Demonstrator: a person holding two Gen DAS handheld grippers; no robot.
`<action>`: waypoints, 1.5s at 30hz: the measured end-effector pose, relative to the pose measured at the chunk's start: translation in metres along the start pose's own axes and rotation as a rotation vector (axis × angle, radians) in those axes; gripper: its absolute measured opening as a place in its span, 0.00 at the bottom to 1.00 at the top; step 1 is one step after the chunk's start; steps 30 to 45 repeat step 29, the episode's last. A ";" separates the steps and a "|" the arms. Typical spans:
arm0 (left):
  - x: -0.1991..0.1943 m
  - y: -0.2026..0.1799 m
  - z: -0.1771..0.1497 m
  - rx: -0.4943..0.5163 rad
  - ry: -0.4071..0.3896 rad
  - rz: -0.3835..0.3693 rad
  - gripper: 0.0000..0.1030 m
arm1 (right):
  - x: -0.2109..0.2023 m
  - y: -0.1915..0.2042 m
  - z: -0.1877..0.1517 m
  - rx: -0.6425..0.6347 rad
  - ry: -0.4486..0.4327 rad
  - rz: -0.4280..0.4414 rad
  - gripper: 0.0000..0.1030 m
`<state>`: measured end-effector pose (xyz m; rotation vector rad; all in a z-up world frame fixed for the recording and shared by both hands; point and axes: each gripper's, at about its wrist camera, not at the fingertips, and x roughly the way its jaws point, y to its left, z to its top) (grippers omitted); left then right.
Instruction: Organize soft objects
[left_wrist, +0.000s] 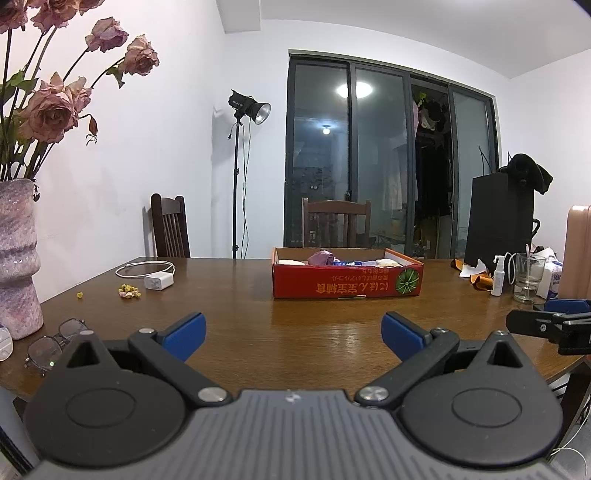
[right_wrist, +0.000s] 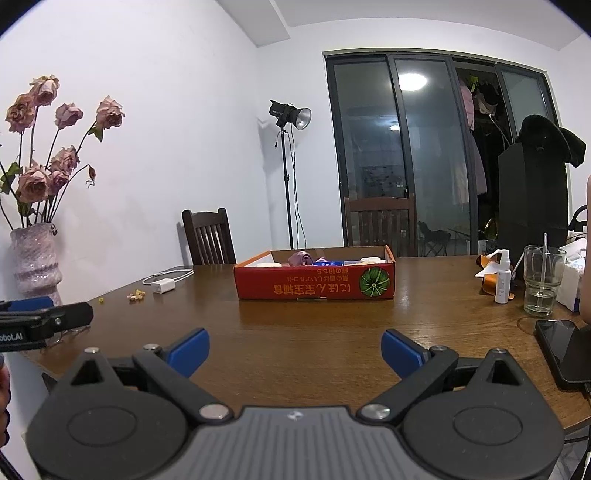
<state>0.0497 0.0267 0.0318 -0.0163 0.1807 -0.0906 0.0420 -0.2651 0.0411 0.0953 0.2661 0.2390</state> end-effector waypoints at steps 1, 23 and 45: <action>0.000 0.000 0.000 0.000 0.000 0.001 1.00 | 0.000 0.000 0.000 0.000 -0.001 0.000 0.97; -0.005 -0.004 0.000 0.027 -0.039 0.015 1.00 | 0.000 0.001 0.000 -0.002 -0.004 0.001 0.97; -0.005 -0.003 -0.001 0.019 -0.054 0.032 1.00 | 0.000 0.001 -0.001 0.000 -0.008 0.003 0.97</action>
